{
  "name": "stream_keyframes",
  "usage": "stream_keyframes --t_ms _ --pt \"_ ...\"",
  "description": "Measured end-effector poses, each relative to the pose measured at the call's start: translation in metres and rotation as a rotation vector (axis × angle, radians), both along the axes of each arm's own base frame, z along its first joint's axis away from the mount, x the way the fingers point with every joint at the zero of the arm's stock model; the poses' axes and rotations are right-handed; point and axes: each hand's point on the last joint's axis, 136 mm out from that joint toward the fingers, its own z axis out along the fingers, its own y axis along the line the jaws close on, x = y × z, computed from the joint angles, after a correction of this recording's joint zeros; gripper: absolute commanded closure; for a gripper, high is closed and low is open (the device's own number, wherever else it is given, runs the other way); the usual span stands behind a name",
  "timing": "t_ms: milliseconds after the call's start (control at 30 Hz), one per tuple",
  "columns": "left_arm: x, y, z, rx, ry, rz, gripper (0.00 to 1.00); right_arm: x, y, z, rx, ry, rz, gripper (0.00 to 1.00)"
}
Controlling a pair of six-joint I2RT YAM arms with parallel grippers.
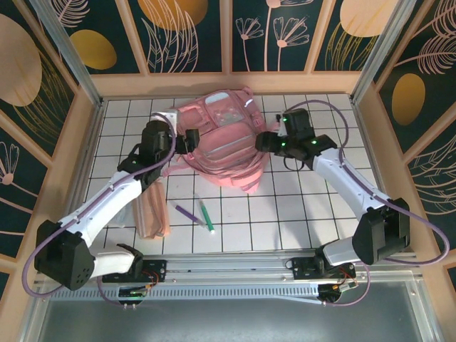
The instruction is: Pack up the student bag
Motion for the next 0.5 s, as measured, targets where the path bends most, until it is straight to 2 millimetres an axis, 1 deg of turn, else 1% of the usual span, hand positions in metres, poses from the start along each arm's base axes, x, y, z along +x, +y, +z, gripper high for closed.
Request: stream_keyframes --t_ms 33,100,133,200,267,333,433,500 --pt "0.004 0.011 -0.015 -0.036 0.066 0.047 0.20 -0.005 0.008 0.000 -0.005 -0.002 0.030 0.30" --pt "0.009 0.025 -0.044 -0.078 0.183 0.108 0.20 -0.010 0.016 -0.001 -0.006 -0.003 0.058 0.30" --pt "0.012 0.030 -0.058 -0.090 0.240 0.133 0.18 -0.010 0.017 -0.001 -0.004 -0.002 0.061 0.30" --pt "0.018 0.032 -0.081 -0.099 0.344 0.159 0.18 -0.010 0.017 -0.001 -0.001 0.000 0.063 0.30" --pt "0.027 0.032 -0.094 -0.110 0.413 0.167 0.20 -0.010 0.017 -0.001 -0.001 0.001 0.062 0.30" --pt "0.038 0.037 -0.103 -0.132 0.457 0.179 0.24 -0.011 0.016 0.000 0.000 -0.001 0.063 0.31" --pt "0.056 0.059 -0.119 -0.181 0.509 0.224 0.29 -0.015 0.014 0.000 0.001 -0.001 0.065 0.33" --pt "0.068 0.071 -0.132 -0.202 0.538 0.249 0.37 -0.018 0.013 0.000 0.002 -0.002 0.064 0.34"
